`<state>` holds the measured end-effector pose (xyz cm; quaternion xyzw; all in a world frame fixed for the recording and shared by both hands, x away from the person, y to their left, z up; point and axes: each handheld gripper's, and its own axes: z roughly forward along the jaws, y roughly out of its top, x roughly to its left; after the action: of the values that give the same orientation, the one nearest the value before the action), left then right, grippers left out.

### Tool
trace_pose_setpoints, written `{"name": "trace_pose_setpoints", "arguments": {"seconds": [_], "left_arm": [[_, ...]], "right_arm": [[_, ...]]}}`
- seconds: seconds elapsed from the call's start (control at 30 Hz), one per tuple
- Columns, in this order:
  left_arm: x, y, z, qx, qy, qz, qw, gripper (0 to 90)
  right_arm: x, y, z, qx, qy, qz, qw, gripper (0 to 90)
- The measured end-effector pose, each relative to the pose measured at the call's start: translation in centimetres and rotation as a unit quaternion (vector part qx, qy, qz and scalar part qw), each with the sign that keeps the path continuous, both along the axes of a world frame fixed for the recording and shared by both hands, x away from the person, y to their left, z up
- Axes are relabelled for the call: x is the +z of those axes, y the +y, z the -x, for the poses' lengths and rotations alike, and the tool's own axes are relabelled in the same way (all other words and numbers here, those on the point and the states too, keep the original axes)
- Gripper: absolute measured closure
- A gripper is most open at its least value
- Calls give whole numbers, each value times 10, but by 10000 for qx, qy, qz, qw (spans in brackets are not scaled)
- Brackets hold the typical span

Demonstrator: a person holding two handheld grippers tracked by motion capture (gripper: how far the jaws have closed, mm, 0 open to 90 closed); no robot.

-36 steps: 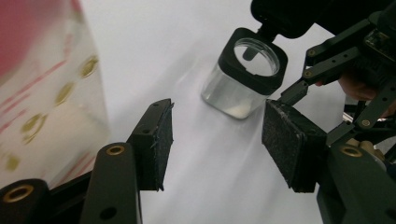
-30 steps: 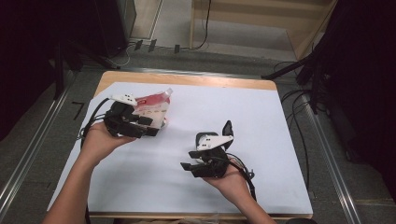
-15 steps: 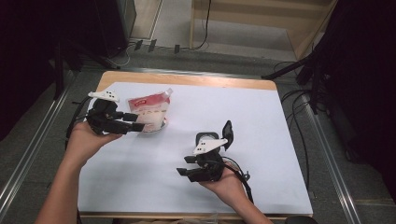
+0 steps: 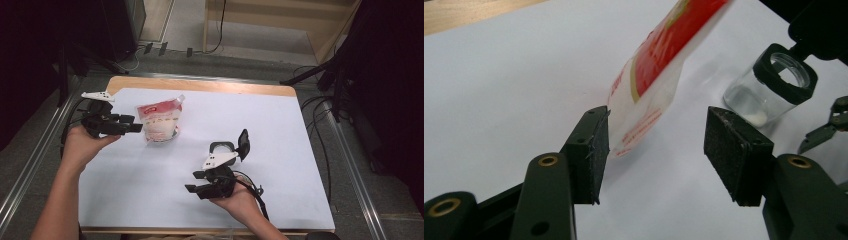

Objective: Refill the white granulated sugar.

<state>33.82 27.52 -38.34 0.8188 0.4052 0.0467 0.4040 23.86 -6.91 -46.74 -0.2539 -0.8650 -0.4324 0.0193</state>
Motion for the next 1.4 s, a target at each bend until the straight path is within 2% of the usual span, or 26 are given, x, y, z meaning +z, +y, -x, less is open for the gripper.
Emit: {"name": "trace_pose_setpoints", "arguments": {"seconds": [0.23,0.27,0.33,0.43,0.53,0.67,0.8,0.93,0.97,1.0,1.03,1.07,1.1,1.2,1.23,1.27,1.4], "left_arm": [[-6,-15,-13,-88,50,-21,9999,452],[-7,-18,-15,-108,0,-72,9999,456],[-8,-23,-19,-125,-35,-26,9999,468],[-12,-31,-26,-150,-52,-113,9998,479],[-14,-32,-29,-132,-32,-174,9998,502],[-18,-31,-35,-29,67,54,10000,583],[-21,-34,-37,-95,76,104,9999,600],[-23,-35,-37,-46,44,164,9998,670],[-23,-36,-36,45,157,237,9996,691],[-23,-36,-36,45,157,237,9996,711],[-21,-37,-35,95,146,221,9996,740],[-21,-37,-35,95,146,221,9996,755],[-22,-37,-35,85,145,237,9996,769],[-22,-37,-34,115,128,257,9995,794],[-23,-40,-33,175,128,305,9993,847],[-23,-42,-33,127,105,283,9995,887],[-22,-47,-31,64,82,220,9997,900]], "right_arm": [[-3,1,0,-22,34,42,10000,495],[-4,1,0,-23,38,37,10000,495],[-5,1,-1,-66,65,42,9999,495],[-6,1,-2,-75,46,36,10000,495],[-6,1,-2,-92,54,33,9999,494],[-8,1,-2,-201,108,8,9997,486],[-9,3,-2,-200,88,-12,9998,481],[-9,6,-3,-227,130,-67,9996,480],[-7,8,-6,-234,154,-135,9995,475],[-7,8,-6,-234,154,-135,9995,475],[-1,11,-10,-285,175,-268,9991,472],[-1,11,-10,-285,175,-268,9991,472],[6,15,-14,-335,147,-334,9988,469],[10,19,-18,-325,86,-287,9990,469],[10,22,-20,-284,48,-248,9993,469],[9,23,-21,-272,29,-242,9993,469],[5,24,-22,-327,84,-233,9992,469]]}}
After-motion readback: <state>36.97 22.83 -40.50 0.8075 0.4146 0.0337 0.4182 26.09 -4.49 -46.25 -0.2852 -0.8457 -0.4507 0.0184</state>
